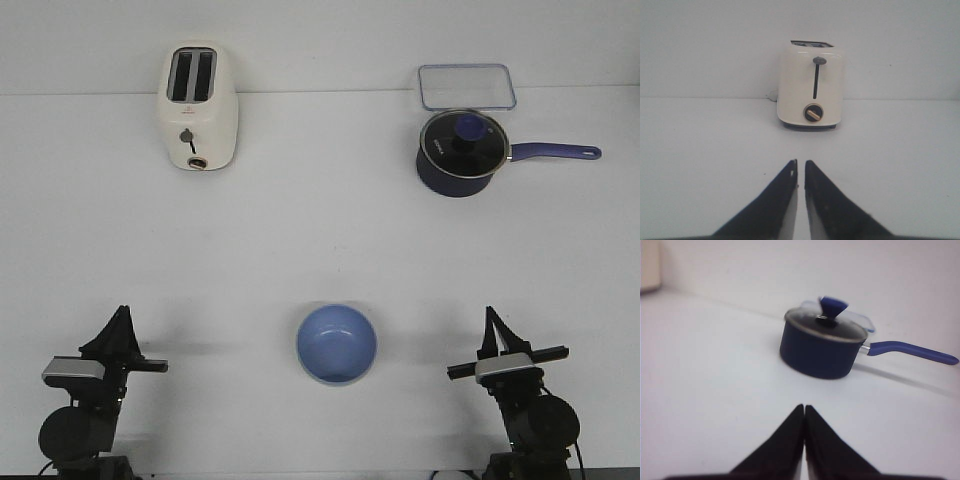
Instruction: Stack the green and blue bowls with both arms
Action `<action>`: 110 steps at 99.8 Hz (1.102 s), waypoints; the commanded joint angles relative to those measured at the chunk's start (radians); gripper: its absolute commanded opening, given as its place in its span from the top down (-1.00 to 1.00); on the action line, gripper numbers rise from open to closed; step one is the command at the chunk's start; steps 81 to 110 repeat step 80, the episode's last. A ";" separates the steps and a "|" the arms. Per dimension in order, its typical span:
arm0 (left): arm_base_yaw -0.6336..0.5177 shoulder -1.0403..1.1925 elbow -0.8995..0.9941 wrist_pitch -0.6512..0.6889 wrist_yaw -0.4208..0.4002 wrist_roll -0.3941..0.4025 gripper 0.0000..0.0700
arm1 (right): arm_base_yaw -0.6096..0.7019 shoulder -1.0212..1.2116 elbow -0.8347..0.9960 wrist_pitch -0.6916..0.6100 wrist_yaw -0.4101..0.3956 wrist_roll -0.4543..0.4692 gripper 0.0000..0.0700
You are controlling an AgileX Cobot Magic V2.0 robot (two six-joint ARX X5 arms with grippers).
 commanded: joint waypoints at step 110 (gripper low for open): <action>0.000 -0.002 -0.020 0.013 0.000 0.001 0.96 | 0.000 -0.001 -0.038 0.040 0.017 -0.041 1.00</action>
